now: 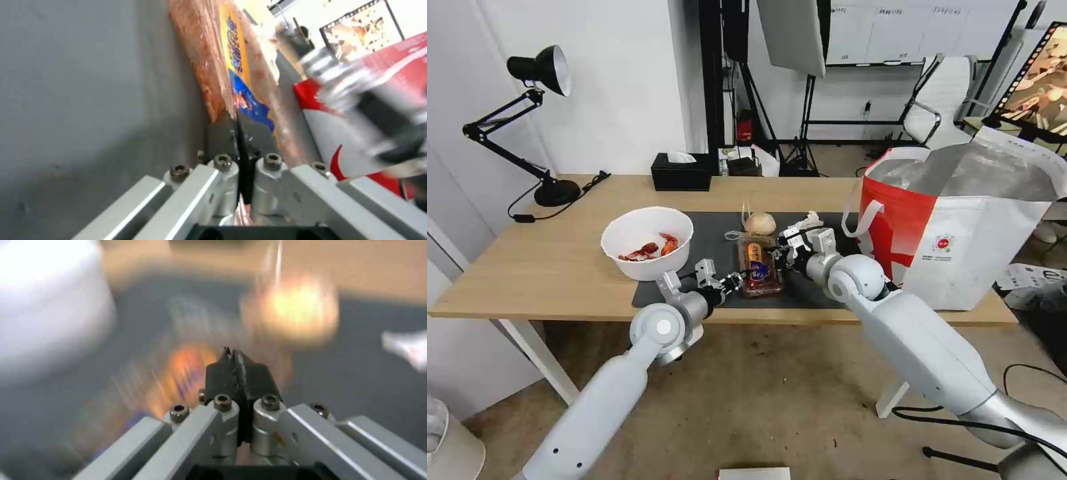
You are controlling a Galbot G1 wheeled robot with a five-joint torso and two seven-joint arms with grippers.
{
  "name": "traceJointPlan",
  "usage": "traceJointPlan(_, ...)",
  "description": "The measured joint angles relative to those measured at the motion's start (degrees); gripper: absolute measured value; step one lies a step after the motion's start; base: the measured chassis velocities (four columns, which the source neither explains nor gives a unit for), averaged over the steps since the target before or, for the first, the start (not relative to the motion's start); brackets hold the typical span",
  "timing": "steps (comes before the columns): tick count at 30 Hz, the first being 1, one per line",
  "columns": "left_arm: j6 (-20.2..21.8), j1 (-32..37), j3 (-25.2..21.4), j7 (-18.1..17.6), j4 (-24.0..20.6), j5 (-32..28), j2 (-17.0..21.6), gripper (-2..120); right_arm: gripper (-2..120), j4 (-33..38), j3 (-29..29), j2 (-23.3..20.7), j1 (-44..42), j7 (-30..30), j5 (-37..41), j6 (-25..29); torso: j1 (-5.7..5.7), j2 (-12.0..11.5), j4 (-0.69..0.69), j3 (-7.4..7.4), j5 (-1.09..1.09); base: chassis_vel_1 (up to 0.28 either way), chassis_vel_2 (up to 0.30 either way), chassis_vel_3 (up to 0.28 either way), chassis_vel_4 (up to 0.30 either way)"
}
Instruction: Pick up the trash from the table and place it into the takeout bag.
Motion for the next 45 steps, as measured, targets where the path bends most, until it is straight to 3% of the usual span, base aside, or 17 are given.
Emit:
traceJointPlan(2, -1.0, 0.1, -0.8, 0.1, -1.5, 0.0, 0.1, 0, 5, 3.7, 3.5, 0.9, -2.9, 5.6, 10.4, 9.1, 0.00, 0.0, 0.04, -0.01, -0.02, 0.000, 0.000, 0.000, 0.000)
traceJointPlan(4, -2.1, -0.3, -1.6, 0.2, -3.1, 0.4, 0.4, 0, 14, 7.4, 6.4, 1.1, -6.9, 8.8, 12.1, 15.1, -0.01, 0.0, 0.03, -0.01, -0.01, 0.000, 0.000, 0.000, 0.000)
traceJointPlan(5, -2.1, -0.3, -1.6, 0.2, -3.1, 0.4, 0.4, 0, 14, 7.4, 6.4, 1.1, -6.9, 8.8, 12.1, 15.1, -0.01, 0.0, 0.03, -0.01, -0.01, 0.000, 0.000, 0.000, 0.000)
traceJointPlan(6, -3.4, -1.3, -1.8, 0.5, -4.1, 2.4, 0.8, 0, 21, 10.2, 8.7, 0.7, -11.3, 9.9, 7.8, 19.1, -0.01, 0.0, 0.01, -0.01, 0.01, 0.000, 0.000, 0.000, 0.000)
traceJointPlan(8, -5.6, -2.6, -3.0, 0.8, -5.5, 6.8, 1.8, 0, 30, 13.1, 10.4, 0.2, -16.0, 11.5, -0.9, 21.2, -0.01, 0.0, -0.05, -0.01, 0.00, 0.000, 0.000, 0.000, 0.000)
traceJointPlan(10, -6.5, -3.8, -3.1, 0.9, -5.8, 8.8, 2.4, 0, 35, 14.7, 11.1, 0.0, -18.0, 12.3, -4.4, 21.3, -0.01, 0.0, 0.02, 0.00, 0.02, 0.000, 0.000, 0.000, 0.000)
traceJointPlan(15, -8.3, -11.9, -0.6, 2.1, -4.9, 13.6, 3.6, 0, 48, 19.6, 13.9, -1.0, -24.7, 13.4, -11.7, 18.6, -0.01, 0.0, 0.01, -0.01, -0.01, 0.000, 0.000, 0.000, 0.000)
traceJointPlan(17, -8.6, -21.2, 4.9, 3.5, -1.8, 16.2, 3.9, 0, 61, 21.6, 14.9, -1.0, -28.9, 13.6, -14.4, 16.2, -0.01, 0.0, 0.00, -0.02, 0.01, 0.000, 0.000, 0.000, 0.000)
traceJointPlan(18, -8.6, -21.2, 4.9, 3.5, -1.8, 16.2, 3.9, 0, 61, 21.6, 14.9, -1.0, -28.9, 13.6, -14.4, 16.2, -0.01, 0.0, 0.00, -0.02, 0.01, 0.000, 0.000, 0.000, 0.000)
traceJointPlan(20, -9.2, -31.5, 12.6, 5.2, 3.3, 19.1, 2.5, 0, 72, 22.6, 14.9, -0.1, -32.7, 13.3, -17.5, 14.5, 0.00, 0.0, -0.03, -0.01, 0.02, 0.000, 0.000, 0.000, 0.000)
traceJointPlan(21, -9.2, -31.5, 12.6, 5.2, 3.3, 19.1, 2.5, 0, 72, 22.6, 14.9, -0.1, -32.7, 13.3, -17.5, 14.5, 0.00, 0.0, -0.03, -0.01, 0.02, 0.000, 0.000, 0.000, 0.000)
traceJointPlan(23, -9.6, -37.8, 18.8, 6.7, 7.2, 21.7, 0.2, 0, 84, 23.3, 14.3, 0.9, -34.4, 12.5, -19.5, 14.0, 0.00, 0.0, -0.01, -0.01, 0.01, 0.000, 0.000, 0.000, 0.000)
traceJointPlan(26, -10.0, -41.9, 23.0, 7.6, 9.9, 23.9, -1.8, 0, 90, 23.6, 13.9, 1.4, -35.0, 12.2, -20.4, 13.6, -0.01, 0.0, -0.01, -0.01, 0.01, 0.000, 0.000, 0.000, 0.000)
traceJointPlan(27, -10.7, -46.1, 27.6, 8.1, 13.0, 26.9, -4.7, 0, 97, 24.0, 13.6, 1.8, -35.5, 12.0, -21.3, 13.1, -0.01, 0.0, 0.00, -0.01, 0.02, 0.000, 0.000, 0.000, 0.000)
traceJointPlan(31, -11.6, -49.7, 31.5, 9.1, 16.8, 30.4, -8.4, 0, 100, 24.1, 13.6, 2.0, -35.9, 11.7, -22.0, 12.9, -0.01, 0.0, -0.01, 0.00, 0.03, 0.000, 0.000, 0.000, 0.000)
traceJointPlan(35, -12.1, -54.3, 35.4, 10.6, 22.7, 32.9, -15.3, 0, 100, 24.6, 14.3, 2.0, -37.7, 11.1, -22.3, 12.9, -0.01, 0.0, -0.01, -0.01, 0.02, 0.000, 0.000, 0.000, 0.000)
traceJointPlan(45, -13.0, -57.9, 41.6, 16.6, 28.7, 38.3, -20.1, 0, 100, 25.4, 15.7, 1.0, -38.4, 10.3, -22.1, 12.9, 0.00, 0.0, 0.00, -0.01, 0.01, 0.000, 0.000, 0.000, 0.000)
